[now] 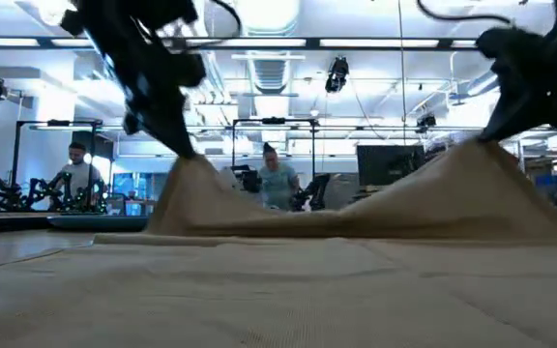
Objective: Set table place
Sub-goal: Fold the brown table napkin
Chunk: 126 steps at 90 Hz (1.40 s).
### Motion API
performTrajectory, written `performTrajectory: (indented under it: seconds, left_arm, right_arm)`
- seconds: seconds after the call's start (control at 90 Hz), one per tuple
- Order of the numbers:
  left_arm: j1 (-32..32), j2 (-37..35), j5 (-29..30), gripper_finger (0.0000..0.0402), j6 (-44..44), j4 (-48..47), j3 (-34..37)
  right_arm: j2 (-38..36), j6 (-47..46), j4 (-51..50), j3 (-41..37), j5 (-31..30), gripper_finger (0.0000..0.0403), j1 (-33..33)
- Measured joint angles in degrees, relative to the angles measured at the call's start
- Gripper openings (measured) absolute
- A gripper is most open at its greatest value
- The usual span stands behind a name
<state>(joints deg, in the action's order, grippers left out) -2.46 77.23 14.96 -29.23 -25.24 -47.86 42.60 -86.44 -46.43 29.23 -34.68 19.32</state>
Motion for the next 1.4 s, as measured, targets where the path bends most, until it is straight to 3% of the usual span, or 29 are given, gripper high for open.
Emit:
performTrajectory:
  seconds: [0.333, 0.856, 1.4]
  left_arm:
    - [-6.0, 2.4, 8.1, 0.0, -1.5, 7.2, 0.0]
    - [-6.6, -0.4, 8.1, 0.0001, -3.2, 2.5, 0.0]
    - [-6.7, -0.5, 10.1, 0.0073, -3.4, 1.6, 0.0]
  right_arm:
    - [0.6, -1.2, -0.1, -2.6, -1.7, 0.0, -6.8]
    - [0.6, 0.0, 0.3, -2.7, -1.3, 0.0005, -8.2]
    - [0.5, 0.9, 0.4, -2.7, 0.2, 0.0173, -8.2]
